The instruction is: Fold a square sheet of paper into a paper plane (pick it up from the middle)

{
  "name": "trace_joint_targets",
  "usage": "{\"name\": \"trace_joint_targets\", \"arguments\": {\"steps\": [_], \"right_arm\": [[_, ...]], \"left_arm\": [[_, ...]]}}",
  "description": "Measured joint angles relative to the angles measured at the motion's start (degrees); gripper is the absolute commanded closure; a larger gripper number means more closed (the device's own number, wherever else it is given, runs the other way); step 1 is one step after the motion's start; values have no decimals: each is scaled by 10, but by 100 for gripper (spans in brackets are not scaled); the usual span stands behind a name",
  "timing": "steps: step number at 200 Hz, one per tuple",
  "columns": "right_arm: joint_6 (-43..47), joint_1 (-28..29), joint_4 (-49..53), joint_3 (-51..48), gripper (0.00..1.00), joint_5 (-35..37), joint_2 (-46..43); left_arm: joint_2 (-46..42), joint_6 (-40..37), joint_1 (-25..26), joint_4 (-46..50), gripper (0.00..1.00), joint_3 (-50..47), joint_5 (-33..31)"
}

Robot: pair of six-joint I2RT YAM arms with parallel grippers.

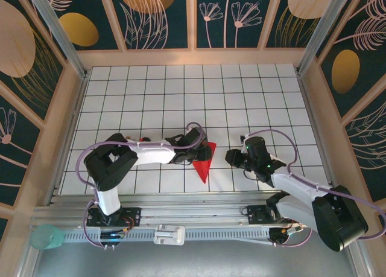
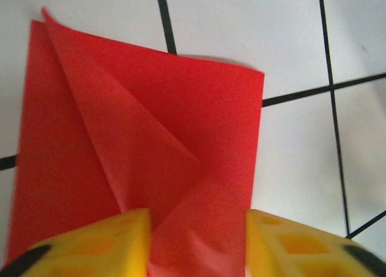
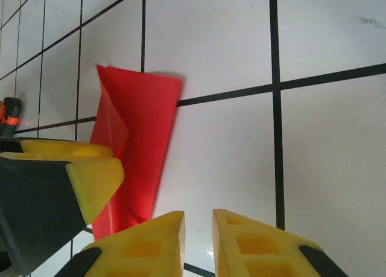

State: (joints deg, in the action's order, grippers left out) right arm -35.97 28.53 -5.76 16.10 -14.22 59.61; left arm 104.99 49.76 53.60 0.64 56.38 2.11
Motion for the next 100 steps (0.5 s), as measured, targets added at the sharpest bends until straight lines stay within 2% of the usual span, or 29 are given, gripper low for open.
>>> {"name": "trace_joint_targets", "arguments": {"steps": [23,75,100], "right_arm": [[11,-5,0,0,80,-4,0],[34,-7,15,8,79,-2,-4],[43,-7,28,14,79,4,-9]], "left_arm": [[-12,15,0,-16,90,-16,2],[-64,20,0,-45,100,-35,19],[-86,20,-1,-68,97,-42,37]]}}
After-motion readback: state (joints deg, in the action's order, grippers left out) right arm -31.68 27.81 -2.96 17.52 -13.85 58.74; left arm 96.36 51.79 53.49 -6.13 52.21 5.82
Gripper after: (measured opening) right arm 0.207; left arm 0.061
